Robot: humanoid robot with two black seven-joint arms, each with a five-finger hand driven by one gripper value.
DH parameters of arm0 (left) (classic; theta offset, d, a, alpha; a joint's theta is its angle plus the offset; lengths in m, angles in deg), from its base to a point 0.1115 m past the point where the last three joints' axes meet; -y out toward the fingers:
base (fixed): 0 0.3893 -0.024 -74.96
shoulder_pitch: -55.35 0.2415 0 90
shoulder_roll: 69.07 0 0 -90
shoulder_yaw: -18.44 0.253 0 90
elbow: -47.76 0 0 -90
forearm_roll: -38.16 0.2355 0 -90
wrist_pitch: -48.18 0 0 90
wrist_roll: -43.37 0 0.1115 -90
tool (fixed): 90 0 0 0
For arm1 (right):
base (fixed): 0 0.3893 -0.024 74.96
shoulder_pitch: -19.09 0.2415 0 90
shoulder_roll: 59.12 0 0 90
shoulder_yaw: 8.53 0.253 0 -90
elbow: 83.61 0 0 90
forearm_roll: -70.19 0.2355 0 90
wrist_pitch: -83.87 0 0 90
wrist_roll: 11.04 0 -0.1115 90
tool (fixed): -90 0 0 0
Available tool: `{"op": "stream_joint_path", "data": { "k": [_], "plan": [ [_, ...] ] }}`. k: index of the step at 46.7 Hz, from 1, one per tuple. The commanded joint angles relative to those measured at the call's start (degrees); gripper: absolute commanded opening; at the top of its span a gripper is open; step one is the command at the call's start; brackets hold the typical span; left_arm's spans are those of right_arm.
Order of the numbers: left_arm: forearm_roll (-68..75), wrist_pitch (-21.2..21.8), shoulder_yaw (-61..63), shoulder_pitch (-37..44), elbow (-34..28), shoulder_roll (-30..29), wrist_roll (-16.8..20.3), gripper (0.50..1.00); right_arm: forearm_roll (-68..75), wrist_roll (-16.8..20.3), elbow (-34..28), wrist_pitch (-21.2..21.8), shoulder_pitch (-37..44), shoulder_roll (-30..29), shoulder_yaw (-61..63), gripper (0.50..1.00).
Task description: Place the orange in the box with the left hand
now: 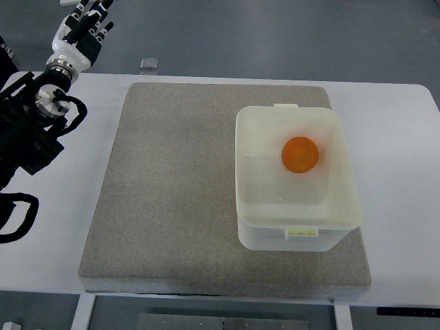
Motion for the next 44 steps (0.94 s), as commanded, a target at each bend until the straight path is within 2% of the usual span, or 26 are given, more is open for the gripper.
{"op": "stream_joint_path", "data": {
  "k": [1,5,44],
  "plan": [
    [0.10,-2.29,0.15,0.17,-0.09,0.46,0.02,0.999,0.00,-0.02,0.00,0.00,-0.01,0.00,0.00,0.932],
    [0.02,-3.35,0.24,0.70,-0.18,0.99,0.02,0.999,0.00,-0.02,0.00,0.00,-0.01,0.00,0.00,0.932],
    [-0.16,-2.47,-0.11,1.49,-0.35,3.01,0.02,0.999,-0.18,0.24,-0.44,0.00,0.96,0.00,-0.17,0.932]
  ]
}}
